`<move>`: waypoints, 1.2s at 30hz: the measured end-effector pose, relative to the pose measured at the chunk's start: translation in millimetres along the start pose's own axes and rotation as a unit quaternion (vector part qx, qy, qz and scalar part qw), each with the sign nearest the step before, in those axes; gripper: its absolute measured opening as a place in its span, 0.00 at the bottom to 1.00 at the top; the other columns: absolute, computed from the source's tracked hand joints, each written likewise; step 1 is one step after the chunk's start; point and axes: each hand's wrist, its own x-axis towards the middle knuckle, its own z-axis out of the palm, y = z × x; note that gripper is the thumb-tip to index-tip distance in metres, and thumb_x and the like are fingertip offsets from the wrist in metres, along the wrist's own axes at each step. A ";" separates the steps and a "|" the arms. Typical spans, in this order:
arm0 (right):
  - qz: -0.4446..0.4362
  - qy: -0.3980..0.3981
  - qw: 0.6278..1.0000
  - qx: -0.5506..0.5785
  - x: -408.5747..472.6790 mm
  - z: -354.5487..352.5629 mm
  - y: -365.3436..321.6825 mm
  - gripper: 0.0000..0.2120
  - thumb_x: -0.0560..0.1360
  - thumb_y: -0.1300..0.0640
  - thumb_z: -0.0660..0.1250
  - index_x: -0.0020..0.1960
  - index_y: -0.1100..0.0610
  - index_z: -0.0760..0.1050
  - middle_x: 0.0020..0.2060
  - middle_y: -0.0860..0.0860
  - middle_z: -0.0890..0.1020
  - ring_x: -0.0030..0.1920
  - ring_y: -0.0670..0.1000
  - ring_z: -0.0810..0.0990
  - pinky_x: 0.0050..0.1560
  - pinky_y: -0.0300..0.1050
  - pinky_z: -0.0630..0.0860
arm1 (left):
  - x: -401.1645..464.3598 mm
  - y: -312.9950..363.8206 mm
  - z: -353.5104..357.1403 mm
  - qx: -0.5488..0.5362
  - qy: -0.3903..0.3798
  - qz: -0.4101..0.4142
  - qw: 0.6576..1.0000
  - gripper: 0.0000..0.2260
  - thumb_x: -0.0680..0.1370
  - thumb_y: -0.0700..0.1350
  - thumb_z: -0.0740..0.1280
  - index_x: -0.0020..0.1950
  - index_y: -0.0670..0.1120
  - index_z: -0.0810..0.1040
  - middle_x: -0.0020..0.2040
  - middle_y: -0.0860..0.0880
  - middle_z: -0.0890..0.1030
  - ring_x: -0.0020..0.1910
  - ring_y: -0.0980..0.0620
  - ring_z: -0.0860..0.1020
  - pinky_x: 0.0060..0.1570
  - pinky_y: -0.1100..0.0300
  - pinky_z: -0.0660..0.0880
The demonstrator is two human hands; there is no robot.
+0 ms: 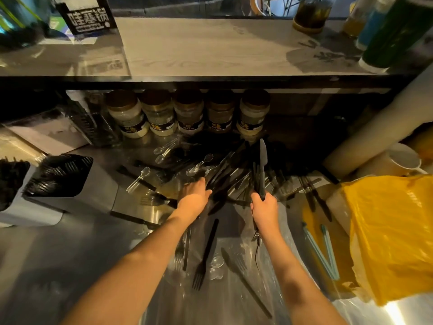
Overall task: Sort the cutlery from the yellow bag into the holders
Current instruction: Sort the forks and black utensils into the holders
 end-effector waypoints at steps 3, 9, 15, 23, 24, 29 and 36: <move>0.004 -0.011 1.000 0.015 -2.2 2.4 -6.4 0.06 0.82 0.57 0.61 0.47 0.55 0.73 0.31 0.51 0.73 0.30 0.48 0.70 0.30 0.42 0.66 | -4.8 -3.6 -8.9 -0.071 -0.004 0.011 0.997 0.23 0.84 0.53 0.58 0.75 0.42 0.63 0.71 0.41 0.71 0.71 0.41 0.69 0.66 0.48 0.68; 0.023 -0.090 0.986 0.135 -13.7 14.2 -27.8 0.07 0.83 0.55 0.63 0.46 0.56 0.70 0.26 0.48 0.71 0.24 0.47 0.69 0.24 0.39 0.66 | -16.9 -7.5 -34.3 -0.359 -0.016 0.023 0.933 0.14 0.84 0.49 0.61 0.63 0.41 0.71 0.42 0.48 0.79 0.35 0.54 0.79 0.38 0.63 0.74; 0.030 -0.133 0.965 0.224 -30.9 24.6 -60.0 0.05 0.82 0.56 0.64 0.50 0.58 0.72 0.27 0.49 0.70 0.24 0.47 0.68 0.24 0.41 0.69 | -29.1 -13.8 -51.6 -0.553 -0.070 0.025 0.830 0.07 0.82 0.44 0.65 0.47 0.42 0.73 0.33 0.49 0.74 0.27 0.52 0.73 0.38 0.53 0.75; 0.016 -0.123 0.963 0.239 -43.6 35.8 -86.6 0.08 0.81 0.55 0.66 0.55 0.60 0.74 0.27 0.48 0.70 0.23 0.46 0.64 0.22 0.39 0.60 | -44.3 -20.0 -73.3 -0.602 0.032 -0.041 0.797 0.14 0.78 0.48 0.72 0.40 0.42 0.72 0.28 0.49 0.71 0.23 0.52 0.68 0.34 0.54 0.73; 0.020 -0.116 0.964 0.240 -45.1 38.0 -85.4 0.10 0.81 0.55 0.65 0.57 0.60 0.75 0.27 0.48 0.69 0.23 0.46 0.64 0.22 0.39 0.60 | -46.4 -22.9 -74.5 -0.607 0.050 -0.051 0.792 0.15 0.78 0.48 0.72 0.39 0.41 0.72 0.27 0.49 0.72 0.23 0.51 0.70 0.36 0.52 0.74; -0.009 -0.115 0.970 0.216 -50.6 44.5 -77.5 0.09 0.81 0.52 0.64 0.52 0.59 0.76 0.26 0.48 0.68 0.23 0.47 0.63 0.23 0.41 0.60 | -46.5 -34.1 -77.3 -0.663 0.105 -0.084 0.736 0.16 0.78 0.50 0.71 0.53 0.40 0.70 0.30 0.50 0.82 0.38 0.46 0.84 0.56 0.46 0.78; -0.006 -0.089 0.984 0.154 -43.0 52.9 -75.0 0.10 0.81 0.49 0.66 0.50 0.56 0.73 0.31 0.48 0.75 0.26 0.45 0.69 0.23 0.38 0.64 | -47.1 -34.3 -99.6 -0.763 0.145 -0.088 0.624 0.11 0.81 0.50 0.66 0.51 0.46 0.67 0.30 0.49 0.78 0.29 0.50 0.77 0.50 0.48 0.79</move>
